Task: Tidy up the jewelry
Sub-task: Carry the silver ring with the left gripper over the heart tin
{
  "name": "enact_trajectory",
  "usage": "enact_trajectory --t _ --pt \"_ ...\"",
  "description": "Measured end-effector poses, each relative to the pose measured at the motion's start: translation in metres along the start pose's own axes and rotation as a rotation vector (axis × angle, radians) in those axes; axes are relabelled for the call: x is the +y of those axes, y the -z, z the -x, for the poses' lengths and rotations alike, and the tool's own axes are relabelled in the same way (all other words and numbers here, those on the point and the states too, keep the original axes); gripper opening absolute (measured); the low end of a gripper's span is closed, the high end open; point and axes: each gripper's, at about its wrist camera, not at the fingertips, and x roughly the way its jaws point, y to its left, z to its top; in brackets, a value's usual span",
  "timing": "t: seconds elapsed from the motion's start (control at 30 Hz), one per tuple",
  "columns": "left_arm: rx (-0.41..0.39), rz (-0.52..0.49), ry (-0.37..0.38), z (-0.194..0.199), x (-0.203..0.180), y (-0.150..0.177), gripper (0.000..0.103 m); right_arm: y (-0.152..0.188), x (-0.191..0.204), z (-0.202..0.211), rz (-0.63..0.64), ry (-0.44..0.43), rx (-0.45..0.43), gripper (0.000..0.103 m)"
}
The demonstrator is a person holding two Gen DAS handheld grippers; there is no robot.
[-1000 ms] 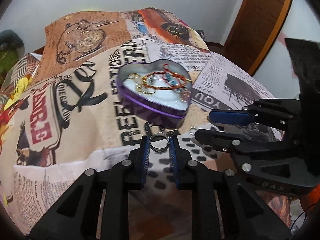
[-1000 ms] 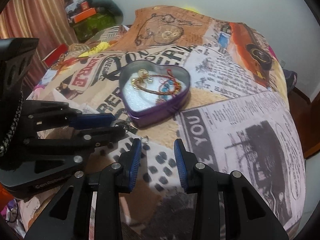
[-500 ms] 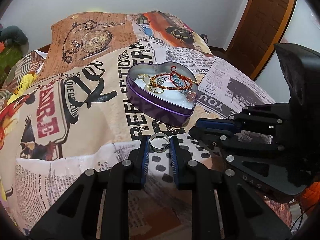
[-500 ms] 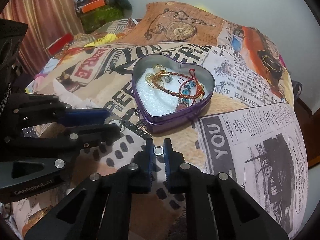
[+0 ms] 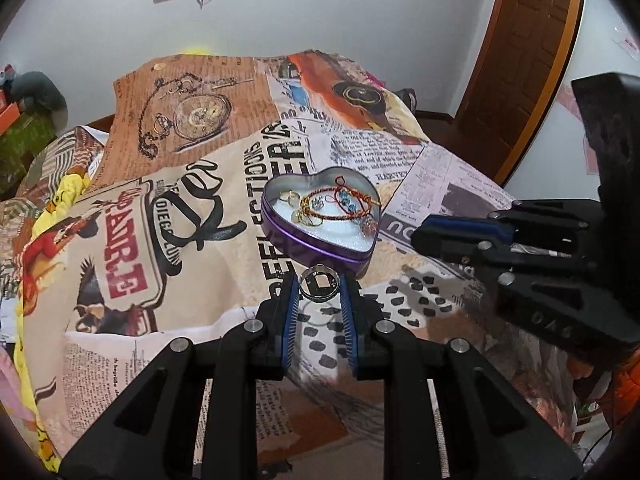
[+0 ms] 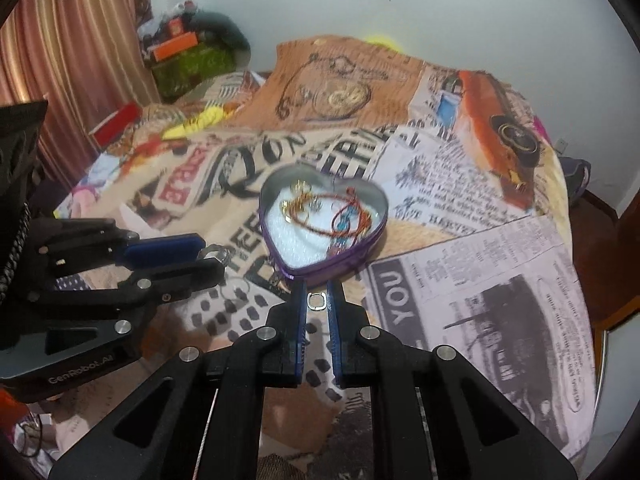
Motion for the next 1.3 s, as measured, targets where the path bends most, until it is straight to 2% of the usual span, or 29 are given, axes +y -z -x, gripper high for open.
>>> enact_trajectory --t 0.33,0.43,0.67,0.93,1.0,1.3 --pt "-0.047 -0.016 -0.009 0.016 -0.003 -0.012 0.020 -0.010 -0.001 0.026 -0.029 0.014 -0.080 0.009" --pt "-0.066 -0.016 -0.011 0.019 -0.002 -0.019 0.020 -0.014 0.000 0.031 -0.026 0.035 -0.104 0.009" --pt "-0.100 -0.006 -0.015 0.021 0.003 -0.034 0.020 -0.024 -0.002 0.034 -0.042 0.026 -0.139 0.009" --pt "-0.101 0.002 -0.012 0.007 0.009 -0.043 0.020 -0.033 -0.008 0.019 -0.073 0.003 -0.131 0.009" --pt "-0.088 0.006 -0.027 -0.002 0.011 -0.043 0.020 -0.034 -0.009 0.014 -0.080 -0.003 -0.125 0.009" --pt "-0.041 -0.001 0.006 -0.029 0.009 -0.042 0.020 -0.039 -0.014 -0.006 -0.095 -0.016 -0.091 0.009"
